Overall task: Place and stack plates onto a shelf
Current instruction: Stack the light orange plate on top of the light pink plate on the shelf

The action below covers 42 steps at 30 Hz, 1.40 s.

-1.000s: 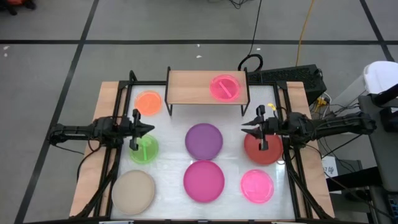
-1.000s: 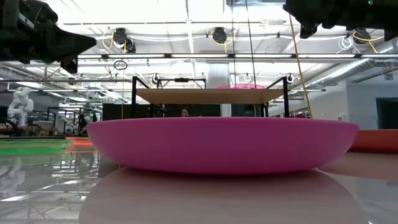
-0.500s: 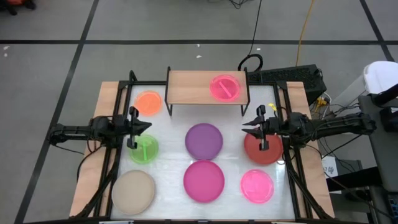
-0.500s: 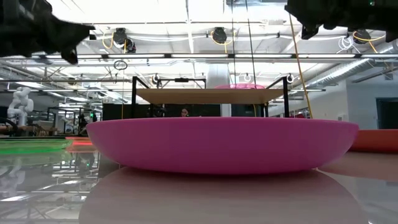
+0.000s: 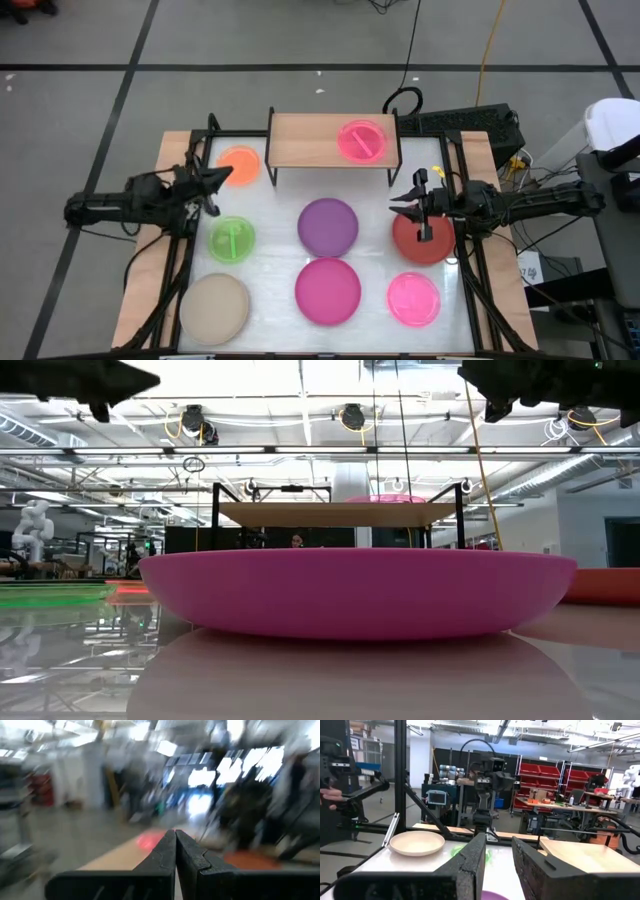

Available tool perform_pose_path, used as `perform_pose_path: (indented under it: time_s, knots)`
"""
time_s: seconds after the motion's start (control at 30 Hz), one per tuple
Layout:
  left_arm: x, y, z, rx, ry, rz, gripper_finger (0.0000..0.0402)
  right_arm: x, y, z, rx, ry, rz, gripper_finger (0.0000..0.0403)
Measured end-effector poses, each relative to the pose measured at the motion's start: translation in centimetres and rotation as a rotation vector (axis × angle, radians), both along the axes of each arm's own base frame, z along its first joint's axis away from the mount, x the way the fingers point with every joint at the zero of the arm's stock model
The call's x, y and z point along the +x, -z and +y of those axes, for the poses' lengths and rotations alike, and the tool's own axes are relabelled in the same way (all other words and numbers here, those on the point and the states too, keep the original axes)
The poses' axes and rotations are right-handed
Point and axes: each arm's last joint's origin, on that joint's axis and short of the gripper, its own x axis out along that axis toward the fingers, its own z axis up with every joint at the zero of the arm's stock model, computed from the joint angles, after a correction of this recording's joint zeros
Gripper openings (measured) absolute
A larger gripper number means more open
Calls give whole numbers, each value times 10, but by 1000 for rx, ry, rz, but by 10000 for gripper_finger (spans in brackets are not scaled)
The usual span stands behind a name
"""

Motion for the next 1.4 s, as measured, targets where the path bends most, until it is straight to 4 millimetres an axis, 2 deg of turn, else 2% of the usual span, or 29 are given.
perform_pose_path:
  time_s: [0.1,0.23,0.37,0.57,0.8,0.97,1.17,1.4]
  knots:
    - [14,-7,3,-12,-113,207,4,0,0,0,1,3,0,78]
    - [42,-1,4,14,-190,416,4,0,0,0,0,3,0,78]
    - [69,24,4,51,-193,626,4,0,0,0,7,1,3,78]
    - [92,64,11,-21,-250,871,4,0,3,0,6,1,27,78]
    - [90,97,24,-187,-414,1066,12,1,4,0,6,0,39,78]
    - [90,110,27,-248,-371,1177,66,1,4,0,6,1,39,78]
    - [90,121,37,-257,-449,1249,133,1,4,0,6,0,41,78]
    - [86,130,55,-256,-508,1342,170,2,5,0,6,0,51,78]
